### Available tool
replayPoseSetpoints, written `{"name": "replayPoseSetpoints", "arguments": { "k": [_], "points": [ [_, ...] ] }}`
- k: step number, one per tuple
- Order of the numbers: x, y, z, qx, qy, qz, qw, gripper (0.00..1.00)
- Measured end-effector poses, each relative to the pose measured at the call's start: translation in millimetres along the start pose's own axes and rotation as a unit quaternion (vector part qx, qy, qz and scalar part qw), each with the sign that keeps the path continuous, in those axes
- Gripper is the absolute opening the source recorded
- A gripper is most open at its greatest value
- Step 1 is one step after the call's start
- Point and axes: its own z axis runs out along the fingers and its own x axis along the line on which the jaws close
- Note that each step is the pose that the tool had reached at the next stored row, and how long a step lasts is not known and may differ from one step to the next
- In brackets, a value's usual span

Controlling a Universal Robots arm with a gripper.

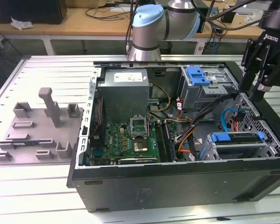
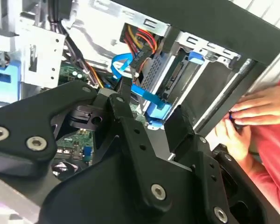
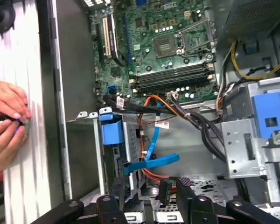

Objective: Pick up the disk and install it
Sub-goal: 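Insert the first disk wire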

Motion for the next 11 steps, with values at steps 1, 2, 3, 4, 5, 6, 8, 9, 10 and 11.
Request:
{"name": "replayPoseSetpoints", "arguments": {
  "k": [1, 2, 3, 4, 5, 6, 8, 9, 10, 11],
  "points": [
    [-1.9, 0.2, -0.5, 0.0048, 0.0076, 0.003, 1.0000, 0.56],
    [-5.3, 0.7, -1.4, 0.0136, 0.0089, 0.006, 0.9998, 0.56],
    [-7.1, 1.1, -1.9, 0.0187, 0.0079, 0.009, 0.9998, 0.56],
    [-7.8, 1.2, -2.0, 0.0212, 0.0073, 0.011, 0.9997, 0.56],
    [-8.2, 1.3, -2.1, 0.0236, 0.0066, 0.014, 0.9996, 0.56],
    [-8.4, 1.2, -2.2, 0.0246, 0.0063, 0.016, 0.9995, 0.56],
    [-8.8, 1.3, -1.7, 0.0265, 0.0049, 0.027, 0.9993, 0.56],
    [-9.0, 1.3, -1.7, 0.0277, 0.0062, 0.030, 0.9991, 0.56],
    [-9.2, 1.3, -1.6, 0.0299, 0.0140, 0.034, 0.9989, 0.56],
    [-10.1, 1.4, -1.6, 0.0328, 0.0304, 0.037, 0.9983, 0.56]
  ]
}}
